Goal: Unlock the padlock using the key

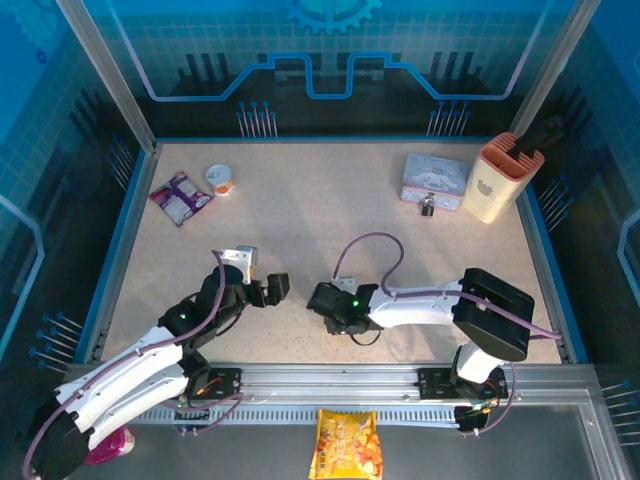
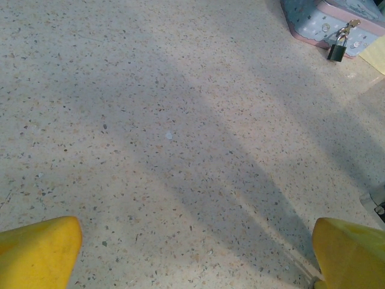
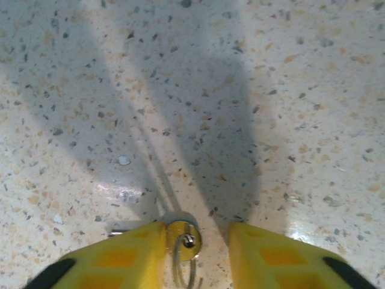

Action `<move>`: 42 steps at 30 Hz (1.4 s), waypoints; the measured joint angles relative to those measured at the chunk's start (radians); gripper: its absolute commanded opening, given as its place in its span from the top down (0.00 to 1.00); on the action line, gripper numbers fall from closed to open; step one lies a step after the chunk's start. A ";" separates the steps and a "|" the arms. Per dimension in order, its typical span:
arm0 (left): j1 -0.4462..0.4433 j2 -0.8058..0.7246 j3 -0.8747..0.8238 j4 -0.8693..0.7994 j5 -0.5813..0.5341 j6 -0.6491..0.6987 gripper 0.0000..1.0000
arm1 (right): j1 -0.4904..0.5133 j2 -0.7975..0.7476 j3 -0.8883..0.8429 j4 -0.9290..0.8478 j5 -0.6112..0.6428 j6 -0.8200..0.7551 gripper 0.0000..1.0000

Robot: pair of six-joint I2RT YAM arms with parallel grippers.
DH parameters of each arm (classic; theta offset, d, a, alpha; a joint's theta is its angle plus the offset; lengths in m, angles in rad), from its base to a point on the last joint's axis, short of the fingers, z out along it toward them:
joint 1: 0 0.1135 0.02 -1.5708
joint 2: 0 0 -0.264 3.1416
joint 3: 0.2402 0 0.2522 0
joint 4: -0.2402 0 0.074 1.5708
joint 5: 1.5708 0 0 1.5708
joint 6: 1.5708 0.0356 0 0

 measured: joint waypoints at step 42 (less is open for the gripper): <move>0.000 0.422 0.241 -0.013 0.196 -0.414 0.01 | -0.280 -0.631 -0.487 0.137 -0.042 0.088 1.00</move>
